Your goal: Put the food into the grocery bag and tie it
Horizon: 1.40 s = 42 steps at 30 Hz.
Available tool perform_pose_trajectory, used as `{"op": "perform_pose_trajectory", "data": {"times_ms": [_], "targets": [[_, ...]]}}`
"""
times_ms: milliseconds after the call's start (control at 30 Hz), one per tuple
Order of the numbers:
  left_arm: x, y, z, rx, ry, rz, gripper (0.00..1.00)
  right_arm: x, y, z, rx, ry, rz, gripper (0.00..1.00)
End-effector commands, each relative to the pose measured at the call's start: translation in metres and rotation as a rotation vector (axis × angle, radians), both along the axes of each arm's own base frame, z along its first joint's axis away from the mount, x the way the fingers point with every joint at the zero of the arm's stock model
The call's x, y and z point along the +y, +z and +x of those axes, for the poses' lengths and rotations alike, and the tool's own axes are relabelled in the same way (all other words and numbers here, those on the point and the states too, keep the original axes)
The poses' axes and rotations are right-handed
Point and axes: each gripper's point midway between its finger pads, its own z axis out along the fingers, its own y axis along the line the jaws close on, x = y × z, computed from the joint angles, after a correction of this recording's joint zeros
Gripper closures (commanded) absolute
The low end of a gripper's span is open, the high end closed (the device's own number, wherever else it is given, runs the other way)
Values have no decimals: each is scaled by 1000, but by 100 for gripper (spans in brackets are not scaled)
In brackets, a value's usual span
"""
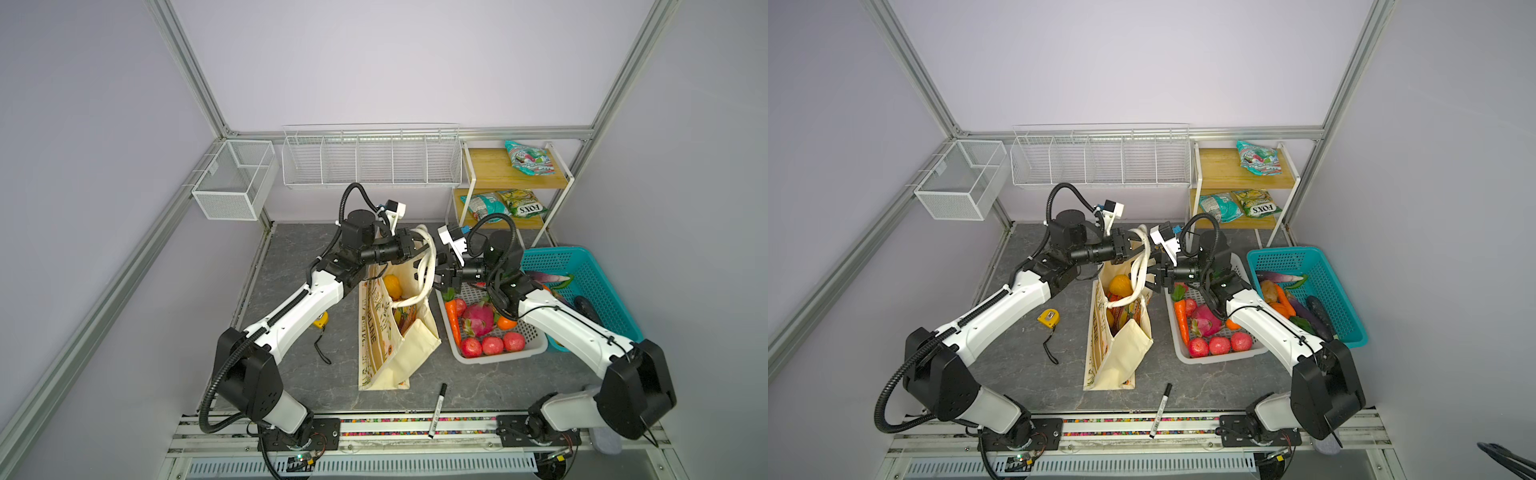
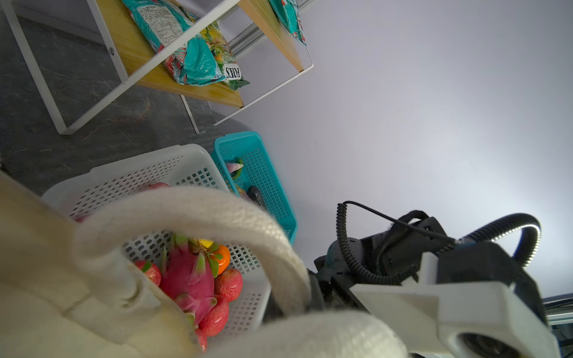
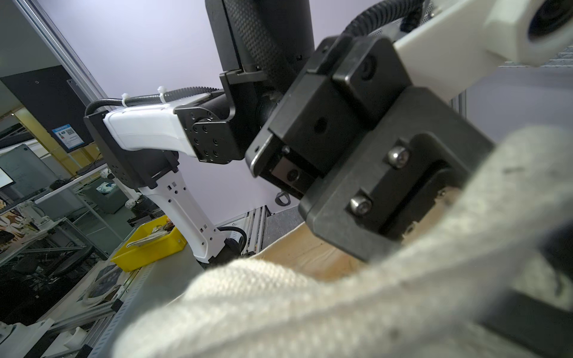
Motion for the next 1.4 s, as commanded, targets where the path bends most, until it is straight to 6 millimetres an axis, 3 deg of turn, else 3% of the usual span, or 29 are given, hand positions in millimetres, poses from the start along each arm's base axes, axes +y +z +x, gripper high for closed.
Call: {"op": "perform_pose_trajectory", "data": {"times_ms": [0, 233, 467, 600, 767, 1200, 1367], "targets": [[-6, 16, 6, -16, 6, -52, 100, -2, 33, -22, -153, 35, 25, 45], [9, 75, -2, -134, 30, -173, 100, -19, 4, 0, -174, -136, -107, 38], [43, 100, -21, -195, 89, -230, 100, -37, 3, 19, -208, -244, -126, 35], [61, 98, -31, -199, 117, -228, 100, -31, 5, 25, -199, -208, -106, 35], [73, 91, -29, -182, 140, -220, 100, -17, 8, 27, -164, -105, -29, 36], [69, 91, -21, -163, 121, -232, 100, 14, 47, -12, -151, 156, 156, 39], [69, 88, -19, -155, 123, -228, 100, 13, 68, -15, -120, 192, 249, 39]]}}
